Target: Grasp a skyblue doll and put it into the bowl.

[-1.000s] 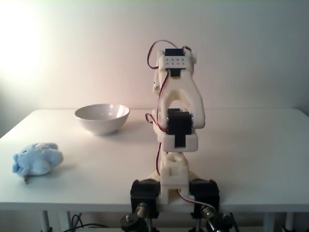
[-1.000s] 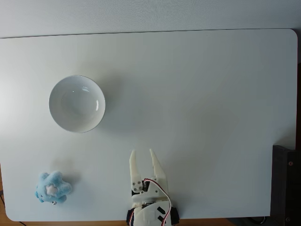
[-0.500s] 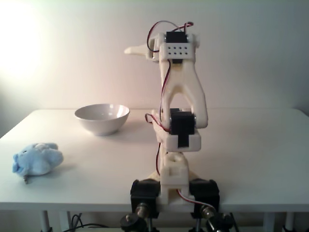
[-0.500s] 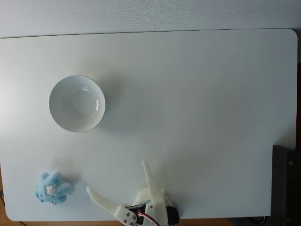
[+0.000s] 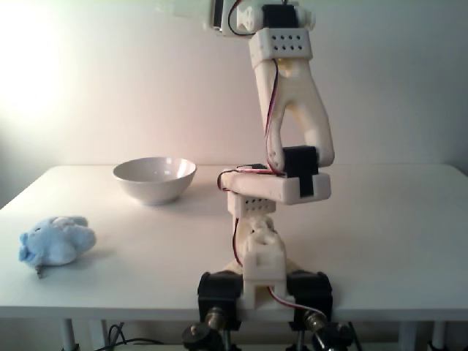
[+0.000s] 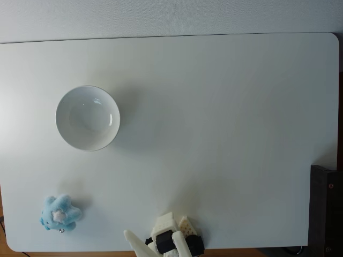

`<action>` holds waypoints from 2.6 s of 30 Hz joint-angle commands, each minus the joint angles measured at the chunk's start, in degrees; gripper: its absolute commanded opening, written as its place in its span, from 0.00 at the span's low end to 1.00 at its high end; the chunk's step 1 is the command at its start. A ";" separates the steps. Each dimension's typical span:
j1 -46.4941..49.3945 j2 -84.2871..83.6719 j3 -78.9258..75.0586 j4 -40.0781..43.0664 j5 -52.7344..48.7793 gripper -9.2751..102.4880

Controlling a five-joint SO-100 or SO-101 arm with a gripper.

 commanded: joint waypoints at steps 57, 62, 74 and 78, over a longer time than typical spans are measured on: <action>-48.87 -73.56 -25.93 27.77 -12.74 0.68; -48.87 -76.29 -25.93 28.74 -12.74 0.68; -49.39 -86.66 -26.81 26.46 -13.71 0.87; -48.96 -88.68 -26.63 22.15 -13.97 0.93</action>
